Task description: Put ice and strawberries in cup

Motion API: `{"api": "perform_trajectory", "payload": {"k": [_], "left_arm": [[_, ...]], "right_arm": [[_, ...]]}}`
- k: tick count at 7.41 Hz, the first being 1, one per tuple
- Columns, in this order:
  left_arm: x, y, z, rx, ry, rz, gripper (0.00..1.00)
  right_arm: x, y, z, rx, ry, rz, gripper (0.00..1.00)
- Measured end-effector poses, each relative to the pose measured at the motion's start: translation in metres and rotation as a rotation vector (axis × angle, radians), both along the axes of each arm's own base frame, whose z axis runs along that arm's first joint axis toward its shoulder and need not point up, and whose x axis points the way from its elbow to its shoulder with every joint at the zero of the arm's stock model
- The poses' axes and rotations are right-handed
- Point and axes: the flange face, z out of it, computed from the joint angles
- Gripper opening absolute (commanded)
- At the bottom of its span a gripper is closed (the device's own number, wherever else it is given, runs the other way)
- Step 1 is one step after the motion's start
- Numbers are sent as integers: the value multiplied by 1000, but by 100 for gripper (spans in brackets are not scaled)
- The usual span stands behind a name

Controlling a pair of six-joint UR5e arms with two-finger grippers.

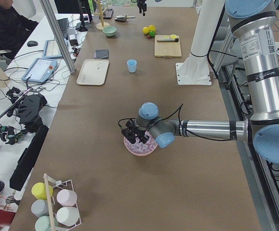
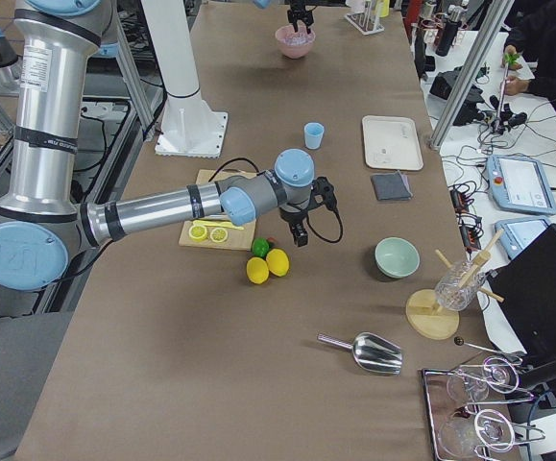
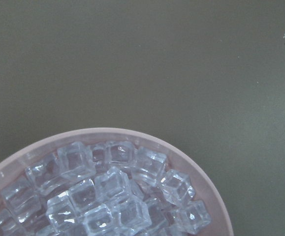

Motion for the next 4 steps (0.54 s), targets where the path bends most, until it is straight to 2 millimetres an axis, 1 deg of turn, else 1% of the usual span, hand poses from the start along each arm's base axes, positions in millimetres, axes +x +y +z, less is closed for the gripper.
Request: {"api": "perform_trajectory", "payload": {"k": [1, 3, 4], "left_arm": [[3, 3, 5, -8, -13, -3, 77], [11, 11, 10, -28, -19, 3, 66], [14, 14, 11, -34, -19, 5, 65]], "right_arm": [[1, 2, 2, -2, 0, 0, 100], [3, 5, -1, -1, -5, 4, 100], [5, 7, -2, -3, -6, 7, 100]]}}
